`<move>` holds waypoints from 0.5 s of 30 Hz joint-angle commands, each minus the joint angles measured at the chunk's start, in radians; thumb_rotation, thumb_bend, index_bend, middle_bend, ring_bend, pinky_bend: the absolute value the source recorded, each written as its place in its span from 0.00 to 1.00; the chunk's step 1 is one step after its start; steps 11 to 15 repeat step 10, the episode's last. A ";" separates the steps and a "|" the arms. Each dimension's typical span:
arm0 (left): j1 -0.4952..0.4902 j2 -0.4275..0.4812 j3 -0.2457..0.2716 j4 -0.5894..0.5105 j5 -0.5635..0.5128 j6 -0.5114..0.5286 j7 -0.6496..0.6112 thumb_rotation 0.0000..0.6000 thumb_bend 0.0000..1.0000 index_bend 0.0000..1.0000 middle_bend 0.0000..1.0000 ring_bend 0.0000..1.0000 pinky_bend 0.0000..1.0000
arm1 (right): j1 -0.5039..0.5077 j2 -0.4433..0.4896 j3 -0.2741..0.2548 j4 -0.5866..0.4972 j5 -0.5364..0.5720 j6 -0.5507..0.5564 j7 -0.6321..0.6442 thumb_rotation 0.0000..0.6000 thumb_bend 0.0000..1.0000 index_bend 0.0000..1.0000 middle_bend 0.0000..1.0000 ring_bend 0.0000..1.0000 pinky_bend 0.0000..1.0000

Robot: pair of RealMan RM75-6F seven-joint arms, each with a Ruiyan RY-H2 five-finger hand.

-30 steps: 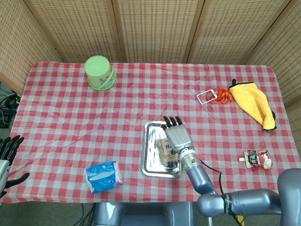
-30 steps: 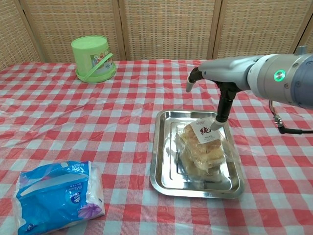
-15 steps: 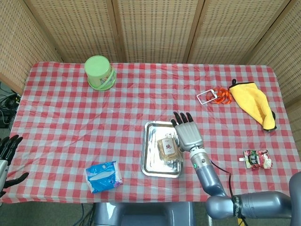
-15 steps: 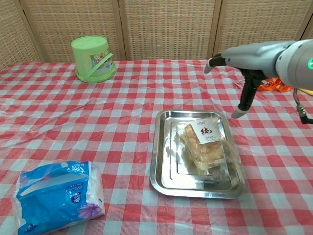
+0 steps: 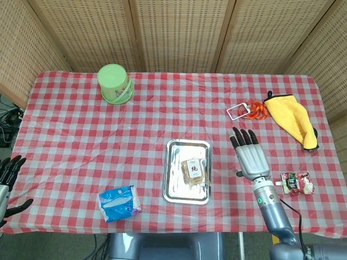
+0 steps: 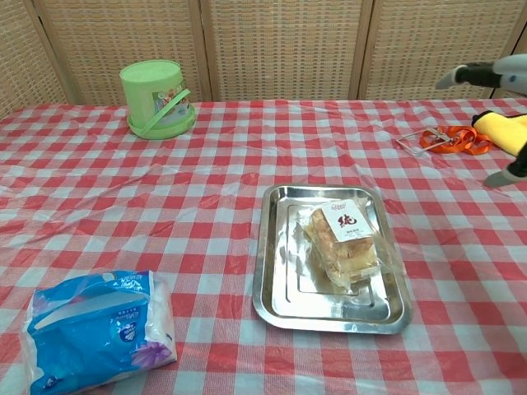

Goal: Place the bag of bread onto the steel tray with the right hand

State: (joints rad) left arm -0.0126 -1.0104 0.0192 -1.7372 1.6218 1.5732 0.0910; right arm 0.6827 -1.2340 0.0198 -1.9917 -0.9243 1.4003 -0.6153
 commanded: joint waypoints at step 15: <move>0.007 -0.005 -0.003 -0.002 0.003 0.014 0.015 1.00 0.07 0.00 0.00 0.00 0.00 | -0.305 0.061 -0.140 0.194 -0.316 0.167 0.382 1.00 0.12 0.04 0.00 0.00 0.00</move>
